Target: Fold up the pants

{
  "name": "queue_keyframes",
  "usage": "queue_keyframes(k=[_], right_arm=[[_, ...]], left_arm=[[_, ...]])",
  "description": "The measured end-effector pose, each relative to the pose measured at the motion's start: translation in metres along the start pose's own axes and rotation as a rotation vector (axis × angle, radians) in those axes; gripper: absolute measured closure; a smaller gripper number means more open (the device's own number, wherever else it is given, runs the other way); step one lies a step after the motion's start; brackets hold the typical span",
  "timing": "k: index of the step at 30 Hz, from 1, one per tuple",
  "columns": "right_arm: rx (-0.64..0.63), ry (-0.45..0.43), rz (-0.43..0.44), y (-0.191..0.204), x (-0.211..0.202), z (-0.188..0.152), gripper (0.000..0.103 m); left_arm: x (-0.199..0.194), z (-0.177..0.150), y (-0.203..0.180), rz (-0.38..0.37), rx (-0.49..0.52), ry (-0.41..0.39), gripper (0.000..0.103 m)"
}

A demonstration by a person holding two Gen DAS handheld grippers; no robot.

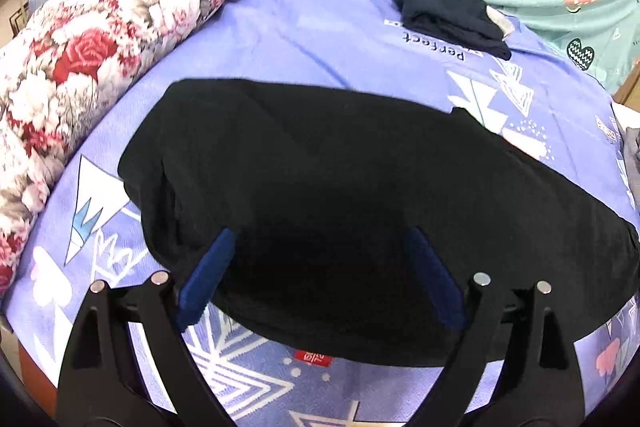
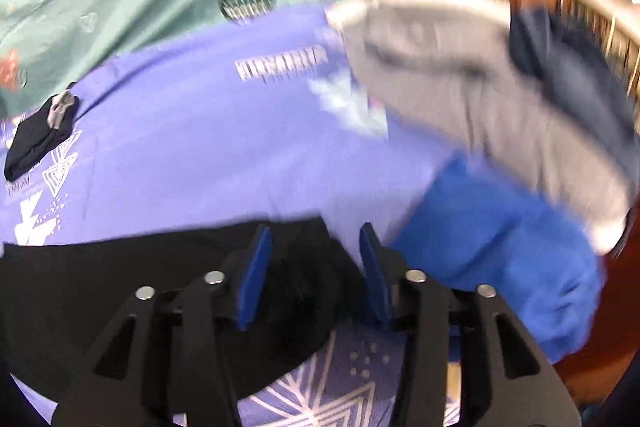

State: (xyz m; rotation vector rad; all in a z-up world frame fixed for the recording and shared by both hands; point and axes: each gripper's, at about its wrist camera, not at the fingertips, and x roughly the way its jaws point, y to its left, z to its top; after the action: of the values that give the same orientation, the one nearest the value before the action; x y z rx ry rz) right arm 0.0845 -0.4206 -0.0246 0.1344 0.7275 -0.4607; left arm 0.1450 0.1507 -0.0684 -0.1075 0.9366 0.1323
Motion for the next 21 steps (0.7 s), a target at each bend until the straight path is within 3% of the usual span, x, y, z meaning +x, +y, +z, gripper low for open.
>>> queue_keyframes(k=[2, 3, 4, 6, 9, 14, 21], right_arm=[[-0.042, -0.031, 0.064, 0.022, -0.005, 0.007, 0.050], [-0.072, -0.017, 0.164, 0.042, -0.004, 0.010, 0.050], [-0.092, 0.011, 0.252, 0.058, -0.001, 0.012, 0.050], [-0.139, 0.095, 0.446, 0.102, 0.009, 0.012, 0.061], [-0.238, 0.185, 0.601, 0.169, 0.022, 0.004, 0.065], [-0.352, 0.276, 0.764, 0.270, 0.041, 0.005, 0.065], [-0.451, 0.359, 0.878, 0.386, 0.042, 0.007, 0.065]], left_arm=[[0.003, 0.002, -0.001, -0.012, -0.003, 0.004, 0.012], [0.005, 0.002, -0.002, -0.017, -0.003, 0.009, 0.012], [0.008, 0.002, -0.003, -0.019, -0.002, 0.013, 0.012], [0.014, 0.000, -0.001, -0.015, 0.003, 0.024, 0.012], [0.022, -0.005, 0.006, -0.009, -0.018, 0.047, 0.012], [0.028, -0.009, 0.016, -0.043, -0.037, 0.060, 0.012], [0.027, -0.014, 0.018, -0.068, -0.043, 0.060, 0.012]])
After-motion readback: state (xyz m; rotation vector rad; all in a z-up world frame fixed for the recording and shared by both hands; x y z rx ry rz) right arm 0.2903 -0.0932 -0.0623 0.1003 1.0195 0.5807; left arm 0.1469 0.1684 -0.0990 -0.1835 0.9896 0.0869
